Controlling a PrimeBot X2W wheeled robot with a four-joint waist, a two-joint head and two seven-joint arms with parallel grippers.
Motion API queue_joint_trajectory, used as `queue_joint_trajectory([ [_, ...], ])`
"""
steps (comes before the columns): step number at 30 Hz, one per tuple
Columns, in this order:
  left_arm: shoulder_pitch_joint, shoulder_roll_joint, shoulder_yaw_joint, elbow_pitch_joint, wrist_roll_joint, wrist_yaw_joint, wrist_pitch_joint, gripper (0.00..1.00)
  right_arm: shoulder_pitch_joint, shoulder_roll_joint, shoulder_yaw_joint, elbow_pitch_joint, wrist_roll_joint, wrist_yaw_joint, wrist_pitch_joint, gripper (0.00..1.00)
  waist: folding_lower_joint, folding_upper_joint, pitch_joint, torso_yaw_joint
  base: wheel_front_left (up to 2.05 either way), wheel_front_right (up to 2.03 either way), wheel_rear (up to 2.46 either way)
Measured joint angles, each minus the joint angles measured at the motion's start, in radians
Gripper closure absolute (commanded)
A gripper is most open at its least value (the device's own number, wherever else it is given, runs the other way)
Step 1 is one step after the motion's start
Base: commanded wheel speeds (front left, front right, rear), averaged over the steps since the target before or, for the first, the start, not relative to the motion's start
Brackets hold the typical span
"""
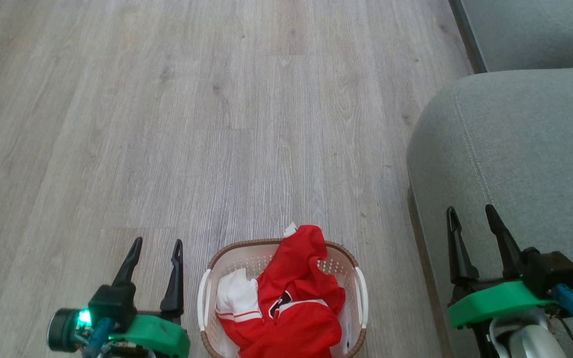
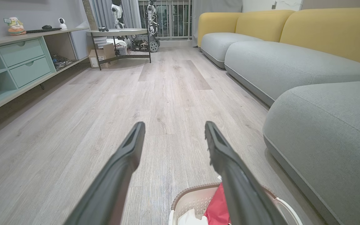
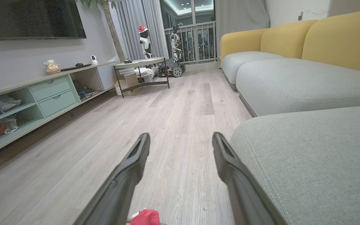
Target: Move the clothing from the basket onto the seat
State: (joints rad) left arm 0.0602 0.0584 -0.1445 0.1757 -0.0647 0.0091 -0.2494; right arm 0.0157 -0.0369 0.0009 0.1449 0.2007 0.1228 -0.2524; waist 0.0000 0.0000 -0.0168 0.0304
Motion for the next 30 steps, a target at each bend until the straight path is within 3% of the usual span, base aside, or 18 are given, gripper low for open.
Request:
queue_joint_trajectory([
  [15,-0.079,-0.002,-0.031,0.083,0.027,-0.028,0.000,0.00,-0.023,0.000,-0.036,-0.050,-0.009,0.000,0.000,0.00,0.0000,0.0000,0.098,0.001,0.00,0.00,0.00],
  [30,-0.341,-0.012,-0.143,0.335,0.064,-0.062,-0.003,0.00,-0.260,-0.003,-0.058,-0.139,-0.012,0.000,0.000,0.00,0.0000,0.0000,0.384,-0.070,0.00,0.00,0.00],
])
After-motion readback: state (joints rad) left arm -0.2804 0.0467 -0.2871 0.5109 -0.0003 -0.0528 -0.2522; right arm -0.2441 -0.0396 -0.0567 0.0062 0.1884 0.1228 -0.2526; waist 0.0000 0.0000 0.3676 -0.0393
